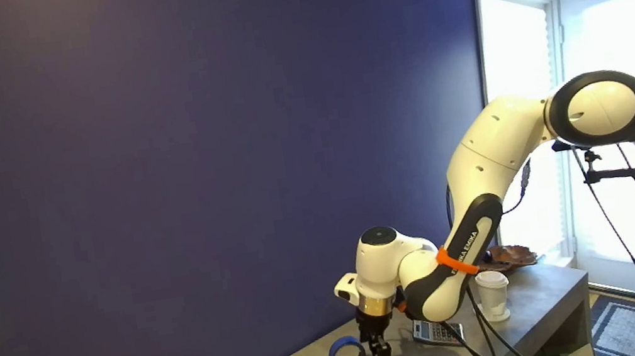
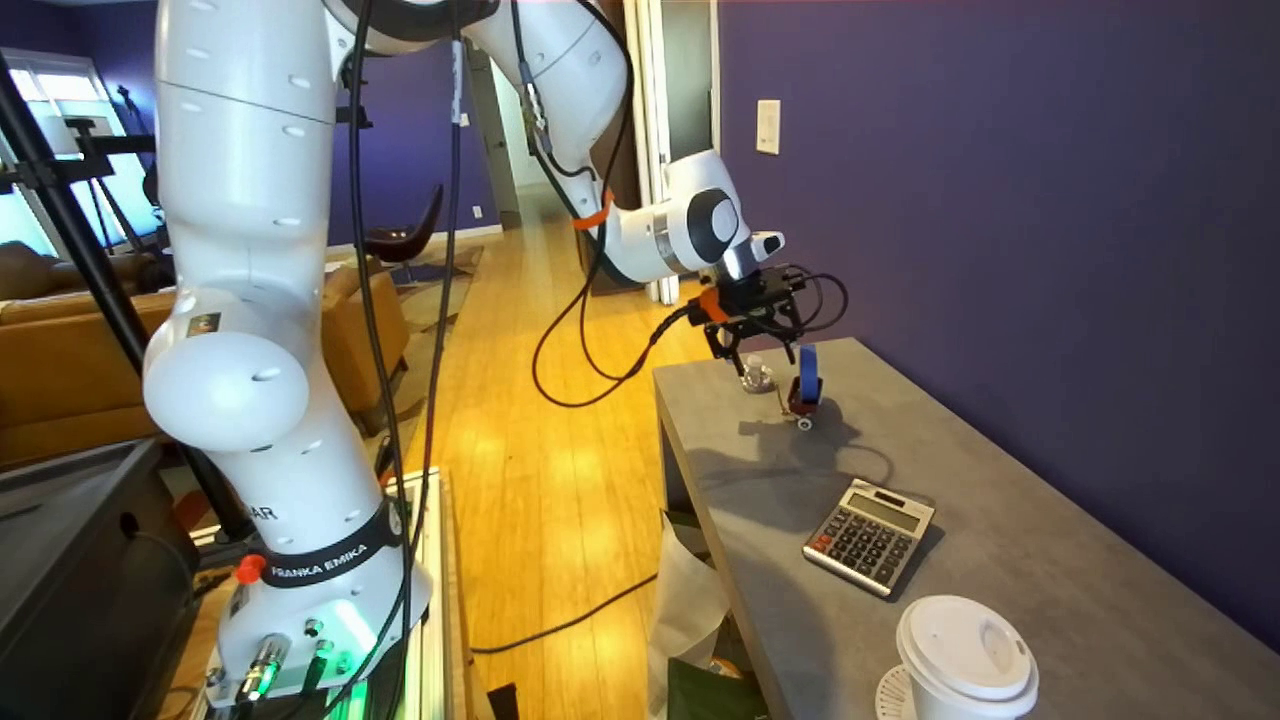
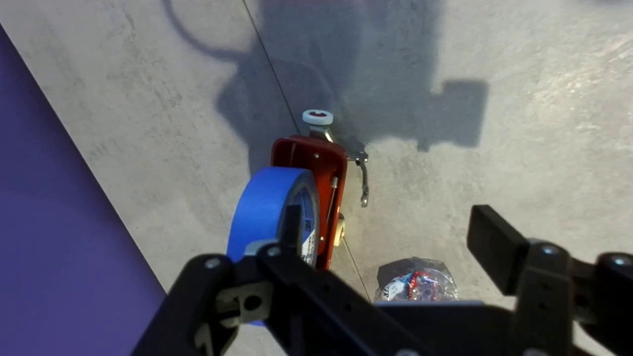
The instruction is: Put the seal tape horizontally
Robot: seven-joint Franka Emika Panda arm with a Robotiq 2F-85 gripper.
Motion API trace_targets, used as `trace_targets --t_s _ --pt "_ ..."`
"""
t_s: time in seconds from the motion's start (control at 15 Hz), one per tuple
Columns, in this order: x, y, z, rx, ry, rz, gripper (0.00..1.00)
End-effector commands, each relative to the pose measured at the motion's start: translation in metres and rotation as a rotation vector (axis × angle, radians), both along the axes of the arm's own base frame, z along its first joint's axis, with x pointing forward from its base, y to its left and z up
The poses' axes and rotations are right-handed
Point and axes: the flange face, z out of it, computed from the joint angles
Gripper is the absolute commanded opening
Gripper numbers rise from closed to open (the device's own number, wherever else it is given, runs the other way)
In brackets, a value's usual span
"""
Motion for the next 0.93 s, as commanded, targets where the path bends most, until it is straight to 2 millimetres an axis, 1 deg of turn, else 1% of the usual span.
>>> trace_targets --t_s 0.0,0.13,0.2,0.27,0.4,0.67,0.73,0.8,0.87 --pt "0.011 0.006 -0.011 -0.004 -0.009 0.005 0.6" --pt "0.014 0.005 -0.016 -0.006 -0.009 0.003 0.51" --pt "0.015 0.005 -0.018 -0.012 -0.01 0.004 0.45" --pt "0.017 0.004 -0.02 -0.016 -0.013 0.004 0.36" --pt "0.019 0.003 -0.025 -0.025 -0.009 0.005 0.23" --pt "0.022 0.003 -0.032 -0.032 -0.002 0.007 0.15" --pt "0.022 0.003 -0.034 -0.031 0.002 0.008 0.15" --pt "0.023 0.003 -0.036 -0.032 0.003 0.009 0.12" --pt "0.023 0.003 -0.037 -0.033 0.004 0.011 0.04"
